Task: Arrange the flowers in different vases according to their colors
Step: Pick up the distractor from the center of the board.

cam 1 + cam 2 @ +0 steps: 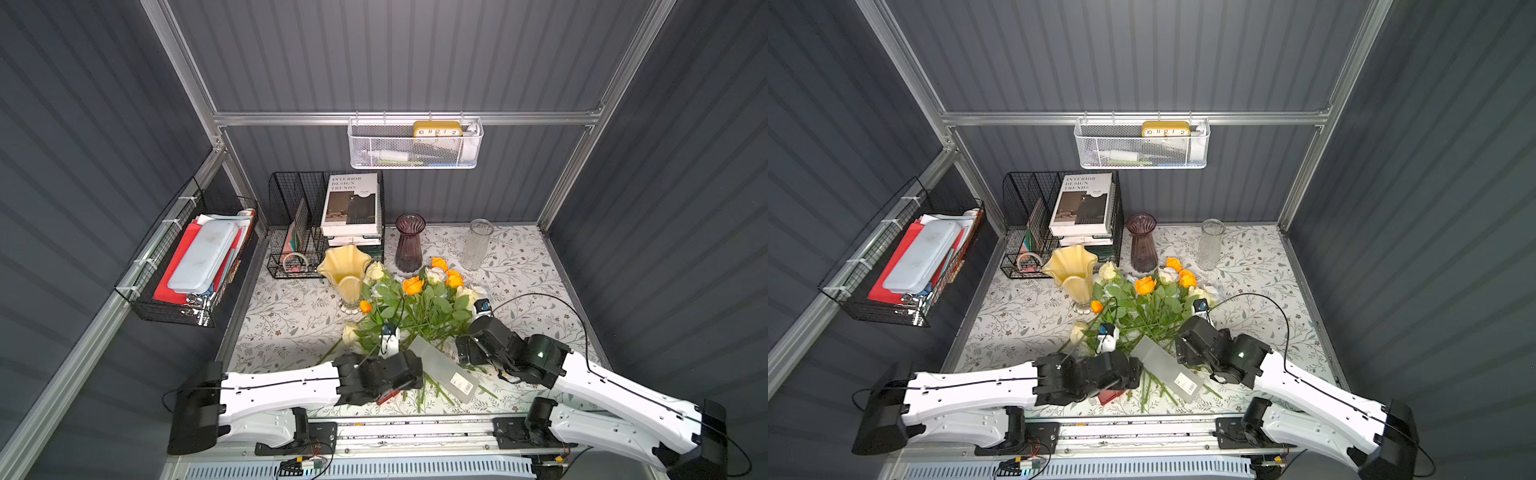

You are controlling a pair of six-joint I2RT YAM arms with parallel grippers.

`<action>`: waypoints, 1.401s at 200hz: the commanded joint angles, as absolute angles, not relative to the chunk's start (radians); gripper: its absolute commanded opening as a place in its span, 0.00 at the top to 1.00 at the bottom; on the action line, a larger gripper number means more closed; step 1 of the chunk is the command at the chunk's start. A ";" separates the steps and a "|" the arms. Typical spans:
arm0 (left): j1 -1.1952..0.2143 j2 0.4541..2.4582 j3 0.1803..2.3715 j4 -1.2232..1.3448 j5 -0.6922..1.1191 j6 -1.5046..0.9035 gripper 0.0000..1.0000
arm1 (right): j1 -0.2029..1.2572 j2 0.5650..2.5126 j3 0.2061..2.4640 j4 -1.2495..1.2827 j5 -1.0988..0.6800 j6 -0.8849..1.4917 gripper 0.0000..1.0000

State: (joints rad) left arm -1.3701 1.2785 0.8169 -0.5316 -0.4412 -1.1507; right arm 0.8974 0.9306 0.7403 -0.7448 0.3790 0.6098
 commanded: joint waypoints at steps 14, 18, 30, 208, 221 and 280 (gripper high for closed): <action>-1.413 1.314 0.784 -0.614 -0.391 -1.308 0.01 | 0.917 0.928 0.704 -0.762 0.312 0.703 0.01; -1.413 1.312 0.773 -0.610 -0.389 -1.343 0.01 | 0.918 0.930 0.703 -0.757 0.308 0.704 0.01; -1.413 1.306 0.755 -0.605 -0.366 -1.384 0.01 | 0.922 0.938 0.703 -0.752 0.298 0.708 0.02; -1.308 1.576 0.740 -0.578 -0.324 -1.303 0.47 | 0.931 1.112 0.727 -0.616 0.273 0.677 0.02; -1.312 1.571 0.741 -0.575 -0.318 -1.300 0.56 | 0.932 1.120 0.727 -0.609 0.269 0.674 0.02; -1.343 1.514 0.813 -0.692 -0.368 -1.304 0.87 | 0.931 1.129 0.731 -0.601 0.241 0.667 0.04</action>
